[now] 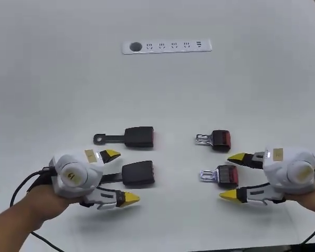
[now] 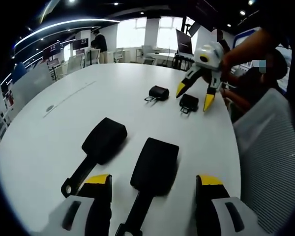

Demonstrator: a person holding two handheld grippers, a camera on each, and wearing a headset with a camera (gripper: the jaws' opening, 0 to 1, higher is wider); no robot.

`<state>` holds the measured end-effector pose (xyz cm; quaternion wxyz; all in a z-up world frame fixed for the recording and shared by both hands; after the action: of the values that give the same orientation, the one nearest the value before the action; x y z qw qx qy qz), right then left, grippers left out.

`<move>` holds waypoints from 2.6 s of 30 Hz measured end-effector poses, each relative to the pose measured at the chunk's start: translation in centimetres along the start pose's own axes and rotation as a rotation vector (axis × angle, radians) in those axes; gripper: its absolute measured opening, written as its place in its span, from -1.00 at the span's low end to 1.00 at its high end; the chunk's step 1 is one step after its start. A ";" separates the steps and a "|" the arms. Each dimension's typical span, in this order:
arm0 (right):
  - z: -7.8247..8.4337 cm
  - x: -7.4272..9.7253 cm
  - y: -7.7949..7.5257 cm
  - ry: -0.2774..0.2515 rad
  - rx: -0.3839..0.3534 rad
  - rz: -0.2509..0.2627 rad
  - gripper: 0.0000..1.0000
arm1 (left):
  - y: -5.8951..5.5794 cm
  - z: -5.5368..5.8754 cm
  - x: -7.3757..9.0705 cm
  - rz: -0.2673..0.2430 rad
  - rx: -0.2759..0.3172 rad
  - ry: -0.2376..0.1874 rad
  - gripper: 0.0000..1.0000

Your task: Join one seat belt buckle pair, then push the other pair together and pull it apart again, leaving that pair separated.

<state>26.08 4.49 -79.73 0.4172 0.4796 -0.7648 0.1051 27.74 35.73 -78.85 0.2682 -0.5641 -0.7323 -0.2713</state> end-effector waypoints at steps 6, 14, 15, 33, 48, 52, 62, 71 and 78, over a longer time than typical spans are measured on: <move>0.2 0.0 -0.6 0.029 0.019 -0.026 0.10 | 0.5 0.0 -0.9 0.039 -0.042 0.018 0.29; 0.3 0.2 -0.8 0.047 0.049 -0.038 -0.17 | 0.4 0.3 -1.4 0.074 -0.120 0.038 -0.08; 0.4 0.3 -0.8 0.051 0.046 -0.035 -0.23 | 0.4 0.3 -1.4 0.077 -0.125 0.039 -0.11; 0.2 0.5 -1.4 0.089 0.126 -0.092 -0.27 | 1.3 -0.2 -1.6 0.211 -0.306 0.081 -0.32; 0.3 0.2 -1.4 0.021 0.103 -0.103 -0.27 | 1.4 -0.3 -1.5 0.217 -0.311 0.082 -0.32; 0.3 -0.1 -1.4 -0.015 0.092 -0.109 -0.27 | 1.4 -0.3 -1.5 0.218 -0.311 0.085 -0.32; -0.2 -0.9 -1.1 -0.082 0.062 -0.131 -0.27 | 1.5 -0.2 -1.6 0.225 -0.303 0.087 -0.32; -1.6 -2.7 0.0 -0.132 0.051 -0.156 -0.27 | 1.4 -0.3 -1.6 0.228 -0.302 0.095 -0.32; -2.5 -4.0 0.5 -0.157 0.057 -0.165 -0.27 | 1.4 -0.3 -1.6 0.227 -0.298 0.096 -0.32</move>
<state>27.75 8.74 -80.96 0.3494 0.5591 -0.7499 0.0541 29.49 34.79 -79.62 0.2451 -0.6632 -0.6020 -0.3712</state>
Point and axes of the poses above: the centre of the closed fingertips' face, and the gripper's own axes: x roughly backward along the fingers, y roughly to its left, z roughly out of its underside, the point moved 8 cm from there along x, roughly backward along the fingers, and after that the axes turned 14 degrees about -x, right-handed, at the moved point
